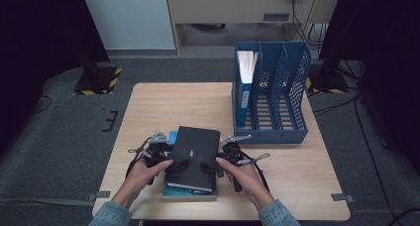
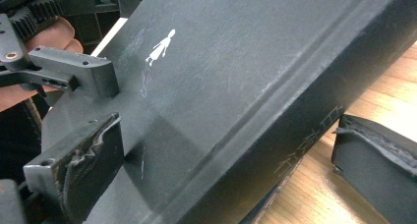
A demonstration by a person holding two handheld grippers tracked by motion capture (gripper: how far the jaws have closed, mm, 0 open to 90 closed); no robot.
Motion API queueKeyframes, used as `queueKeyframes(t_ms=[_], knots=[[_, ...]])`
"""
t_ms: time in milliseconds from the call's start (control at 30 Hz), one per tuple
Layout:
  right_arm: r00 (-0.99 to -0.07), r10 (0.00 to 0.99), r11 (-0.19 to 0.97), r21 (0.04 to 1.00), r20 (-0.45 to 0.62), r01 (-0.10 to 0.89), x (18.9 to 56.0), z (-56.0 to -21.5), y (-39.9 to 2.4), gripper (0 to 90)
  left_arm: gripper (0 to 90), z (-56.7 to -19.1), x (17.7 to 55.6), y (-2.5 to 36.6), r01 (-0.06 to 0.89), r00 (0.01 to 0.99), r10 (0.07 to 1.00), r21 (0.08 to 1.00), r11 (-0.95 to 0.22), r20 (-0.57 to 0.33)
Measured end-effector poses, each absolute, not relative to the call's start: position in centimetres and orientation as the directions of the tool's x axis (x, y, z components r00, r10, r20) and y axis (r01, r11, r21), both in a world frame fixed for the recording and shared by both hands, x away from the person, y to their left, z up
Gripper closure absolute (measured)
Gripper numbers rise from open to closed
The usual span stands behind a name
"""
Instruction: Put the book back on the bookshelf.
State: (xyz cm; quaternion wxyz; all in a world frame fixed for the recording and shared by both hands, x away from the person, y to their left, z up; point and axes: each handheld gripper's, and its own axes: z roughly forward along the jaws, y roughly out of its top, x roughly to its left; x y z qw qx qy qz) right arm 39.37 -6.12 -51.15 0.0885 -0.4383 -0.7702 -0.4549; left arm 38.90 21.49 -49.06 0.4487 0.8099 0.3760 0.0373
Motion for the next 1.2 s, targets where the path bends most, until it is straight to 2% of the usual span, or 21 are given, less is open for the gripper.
queueKeyframes(t_ms=[333,500,700,833,1100,1200], knots=[[-0.586,0.556,0.183,0.600,0.590,0.779,40.1,-51.8,-6.0,0.1,8.3,-49.2,39.0,21.6,0.569,0.722,0.633,0.761,-0.311,-0.280],[-0.585,0.572,0.200,0.594,0.575,0.779,40.1,-51.4,-5.9,0.4,9.0,-49.0,39.0,21.6,0.562,0.726,0.632,0.763,-0.320,-0.270],[-0.600,0.605,0.250,0.591,0.523,0.767,40.1,-49.8,-5.5,3.9,19.1,-47.9,38.6,22.0,0.526,0.736,0.637,0.786,-0.325,-0.229],[-0.606,0.603,0.238,0.608,0.519,0.757,39.9,-49.3,-5.8,7.9,27.0,-47.4,38.3,22.5,0.507,0.738,0.641,0.801,-0.319,-0.212],[-0.605,0.592,0.214,0.620,0.532,0.755,39.9,-49.2,-6.0,11.3,28.5,-46.9,38.1,22.4,0.492,0.742,0.644,0.804,-0.333,-0.187],[-0.621,0.598,0.223,0.639,0.507,0.737,39.8,-48.8,-5.9,11.8,30.0,-46.4,38.0,22.5,0.481,0.744,0.645,0.809,-0.338,-0.172]])
